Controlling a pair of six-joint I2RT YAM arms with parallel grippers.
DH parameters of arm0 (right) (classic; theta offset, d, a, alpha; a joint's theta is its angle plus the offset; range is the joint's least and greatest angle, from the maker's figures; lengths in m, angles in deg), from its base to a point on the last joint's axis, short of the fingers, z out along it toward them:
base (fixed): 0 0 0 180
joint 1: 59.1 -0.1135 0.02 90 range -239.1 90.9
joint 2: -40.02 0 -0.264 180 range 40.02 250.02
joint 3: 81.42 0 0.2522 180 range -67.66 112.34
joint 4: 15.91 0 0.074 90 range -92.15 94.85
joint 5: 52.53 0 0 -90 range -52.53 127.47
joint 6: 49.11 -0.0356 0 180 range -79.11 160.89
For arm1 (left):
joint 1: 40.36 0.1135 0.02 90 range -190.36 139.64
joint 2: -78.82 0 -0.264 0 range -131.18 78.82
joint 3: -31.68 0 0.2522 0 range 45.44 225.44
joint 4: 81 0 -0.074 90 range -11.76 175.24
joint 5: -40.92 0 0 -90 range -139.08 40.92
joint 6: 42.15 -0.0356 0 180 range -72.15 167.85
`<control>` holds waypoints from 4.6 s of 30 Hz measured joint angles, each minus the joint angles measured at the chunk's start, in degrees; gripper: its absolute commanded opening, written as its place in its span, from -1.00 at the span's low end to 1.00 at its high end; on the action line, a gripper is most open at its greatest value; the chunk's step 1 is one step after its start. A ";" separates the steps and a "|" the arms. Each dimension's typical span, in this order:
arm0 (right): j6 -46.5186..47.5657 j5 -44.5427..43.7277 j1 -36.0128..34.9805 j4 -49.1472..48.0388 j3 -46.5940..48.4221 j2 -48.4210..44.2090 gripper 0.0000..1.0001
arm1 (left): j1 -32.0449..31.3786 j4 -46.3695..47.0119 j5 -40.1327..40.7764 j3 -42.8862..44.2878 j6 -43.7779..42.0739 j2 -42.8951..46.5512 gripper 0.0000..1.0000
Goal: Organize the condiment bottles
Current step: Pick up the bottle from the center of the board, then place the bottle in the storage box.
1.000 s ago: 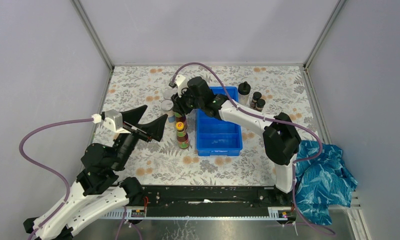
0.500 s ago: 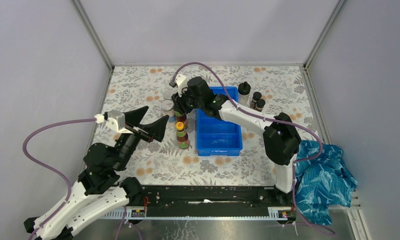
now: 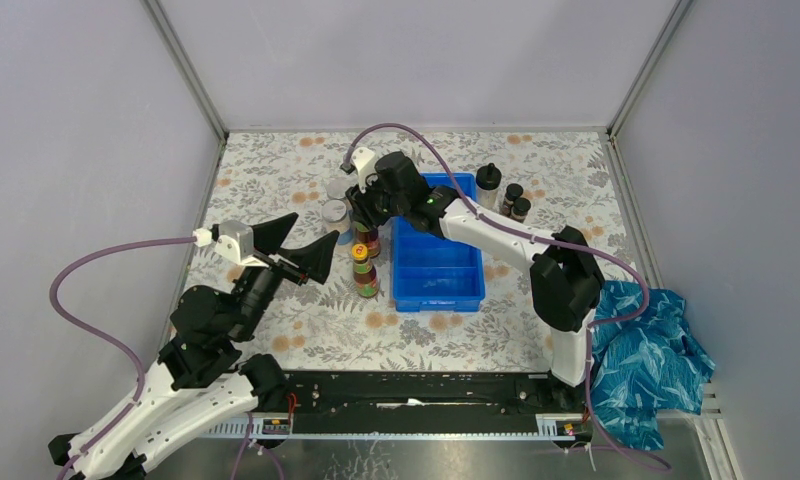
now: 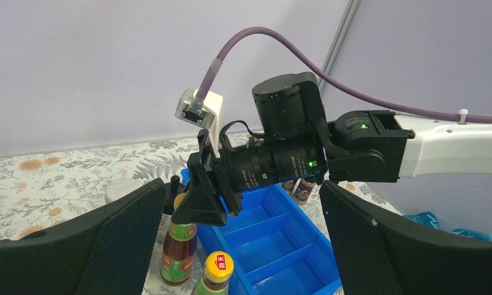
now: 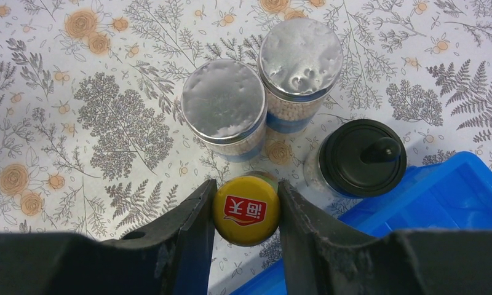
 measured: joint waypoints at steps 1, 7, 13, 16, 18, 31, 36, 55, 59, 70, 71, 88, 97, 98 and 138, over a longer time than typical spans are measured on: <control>0.02 -0.17 0.00 0.50 0.20 -0.04 -1.00 | 0.00 -0.02 0.04 -0.02 -0.02 0.00 0.97; 0.13 -0.92 0.00 2.99 1.05 -0.28 -1.00 | 0.00 0.00 0.17 -0.02 -0.11 0.00 0.97; 0.28 -1.70 0.00 5.49 1.86 -0.57 -1.00 | 0.00 0.04 0.39 -0.33 -0.13 0.00 0.97; 0.33 -1.86 0.00 6.56 2.27 -0.61 -1.00 | 0.00 0.04 0.46 -0.52 -0.13 0.02 0.97; 0.35 -1.88 0.00 7.41 2.69 -0.61 -1.00 | 0.00 0.04 0.48 -0.63 -0.13 0.07 0.97; 0.48 -1.95 0.00 9.73 5.11 -1.27 -1.00 | 0.00 0.04 0.57 -0.81 -0.13 0.52 0.97; 0.52 -2.47 0.00 10.23 5.70 -2.14 -1.00 | 0.00 0.04 0.57 -0.96 -0.13 0.52 0.97; 0.57 -4.24 0.00 13.53 10.60 -5.81 -1.00 | 0.00 0.04 0.59 -0.96 -0.15 0.09 0.97; 1.03 -5.29 0.00 13.84 10.80 -7.08 -1.00 | 0.00 0.04 0.59 -0.96 -0.15 0.09 0.97; 2.25 -9.79 0.02 15.80 12.31 -8.94 -1.00 | 0.00 0.04 0.59 -0.96 -0.13 0.09 0.97; 2.27 -10.36 0.04 15.87 12.31 -9.11 -1.00 | 0.00 0.04 0.59 -0.96 -0.13 0.09 0.97; -0.55 -12.17 12.35 13.16 8.48 -13.66 -1.00 | 0.00 0.04 0.57 -0.96 -0.15 0.09 0.97; -2.89 -11.74 18.12 9.38 3.08 -13.99 -1.00 | 0.00 0.04 0.55 -0.96 -0.15 0.09 0.97; -3.21 -11.67 18.49 8.96 2.45 -13.99 -1.00 | 0.00 0.04 0.55 -0.96 -0.15 0.09 0.97; -8.63 -5.68 25.83 -2.67 -8.17 -10.43 -1.00 | 0.00 0.04 0.50 -0.96 -0.22 -1.88 0.97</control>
